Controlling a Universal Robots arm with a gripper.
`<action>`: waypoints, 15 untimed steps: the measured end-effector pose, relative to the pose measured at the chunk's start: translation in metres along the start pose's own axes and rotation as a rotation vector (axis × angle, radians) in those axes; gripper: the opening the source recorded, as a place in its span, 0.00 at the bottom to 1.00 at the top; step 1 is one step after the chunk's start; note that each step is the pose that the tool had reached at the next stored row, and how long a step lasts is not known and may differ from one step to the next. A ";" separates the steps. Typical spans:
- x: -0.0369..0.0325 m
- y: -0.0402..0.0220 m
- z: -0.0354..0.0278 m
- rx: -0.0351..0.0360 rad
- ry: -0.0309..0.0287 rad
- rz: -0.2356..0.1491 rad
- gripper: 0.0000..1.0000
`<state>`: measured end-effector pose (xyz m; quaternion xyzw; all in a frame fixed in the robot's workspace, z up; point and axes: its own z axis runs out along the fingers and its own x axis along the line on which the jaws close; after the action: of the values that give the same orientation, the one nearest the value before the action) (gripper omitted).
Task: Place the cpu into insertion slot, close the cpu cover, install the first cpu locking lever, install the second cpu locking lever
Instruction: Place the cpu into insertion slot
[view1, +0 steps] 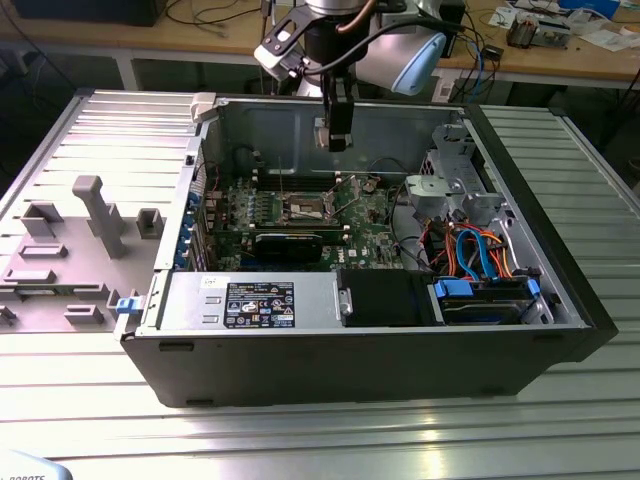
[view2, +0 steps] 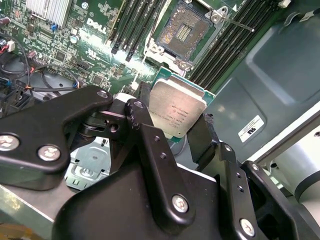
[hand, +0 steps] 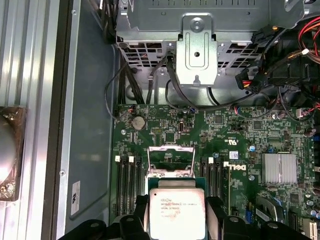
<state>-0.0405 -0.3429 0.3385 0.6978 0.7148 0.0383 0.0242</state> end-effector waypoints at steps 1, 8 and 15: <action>0.0000 0.0000 0.0002 0.0000 0.0000 0.000 0.54; -0.0001 -0.0006 0.0072 0.0000 0.0001 0.000 0.54; -0.0003 -0.0012 0.0131 -0.0001 0.0001 0.000 0.54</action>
<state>-0.0405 -0.3429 0.3253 0.6978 0.7148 0.0384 0.0242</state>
